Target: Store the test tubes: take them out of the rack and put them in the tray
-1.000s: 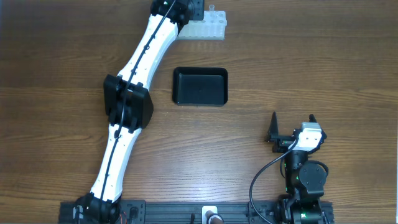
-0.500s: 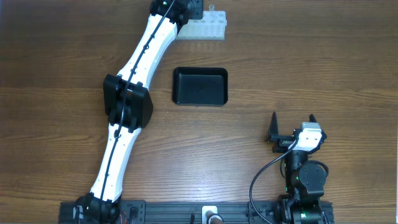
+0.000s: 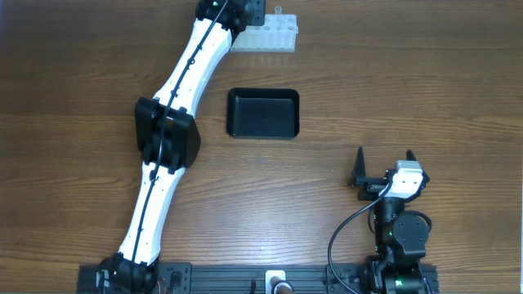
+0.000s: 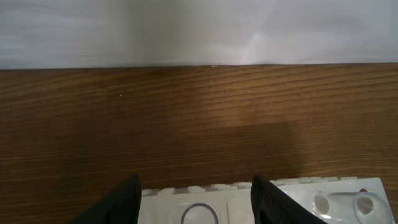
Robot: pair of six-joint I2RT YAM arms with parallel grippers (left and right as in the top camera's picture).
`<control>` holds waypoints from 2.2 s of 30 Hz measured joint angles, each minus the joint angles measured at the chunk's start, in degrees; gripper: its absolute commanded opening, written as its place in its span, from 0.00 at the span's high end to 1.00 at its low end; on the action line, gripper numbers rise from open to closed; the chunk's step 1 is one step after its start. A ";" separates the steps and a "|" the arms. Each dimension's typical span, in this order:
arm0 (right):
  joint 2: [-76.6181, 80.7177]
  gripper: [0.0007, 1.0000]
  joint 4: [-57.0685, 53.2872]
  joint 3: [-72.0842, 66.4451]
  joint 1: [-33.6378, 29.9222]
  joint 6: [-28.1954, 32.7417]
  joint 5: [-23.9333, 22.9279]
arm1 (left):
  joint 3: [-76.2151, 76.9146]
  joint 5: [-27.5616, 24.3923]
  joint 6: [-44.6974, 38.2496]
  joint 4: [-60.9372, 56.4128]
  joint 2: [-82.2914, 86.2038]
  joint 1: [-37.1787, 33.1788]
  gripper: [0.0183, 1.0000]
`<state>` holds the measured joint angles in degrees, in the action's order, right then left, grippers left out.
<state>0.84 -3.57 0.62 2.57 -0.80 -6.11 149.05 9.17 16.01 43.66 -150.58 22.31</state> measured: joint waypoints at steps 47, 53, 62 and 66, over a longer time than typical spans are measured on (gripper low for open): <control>0.00 0.01 0.00 0.00 0.00 0.02 0.00 | 0.00 0.35 -0.42 0.87 0.00 -0.24 0.90; 0.00 0.01 0.00 0.00 0.00 0.00 0.00 | 0.28 0.55 -0.42 1.33 0.00 -0.09 0.90; 0.00 0.01 0.00 0.00 0.00 -0.02 0.00 | 4.59 1.86 -0.42 4.15 -0.09 0.24 0.92; 0.00 0.01 0.00 0.00 0.00 0.00 0.00 | 6.86 2.14 -0.42 6.60 -0.09 0.24 0.93</control>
<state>0.84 -3.57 0.62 2.57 -0.80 -6.11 155.92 11.31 15.59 50.26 -150.67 22.55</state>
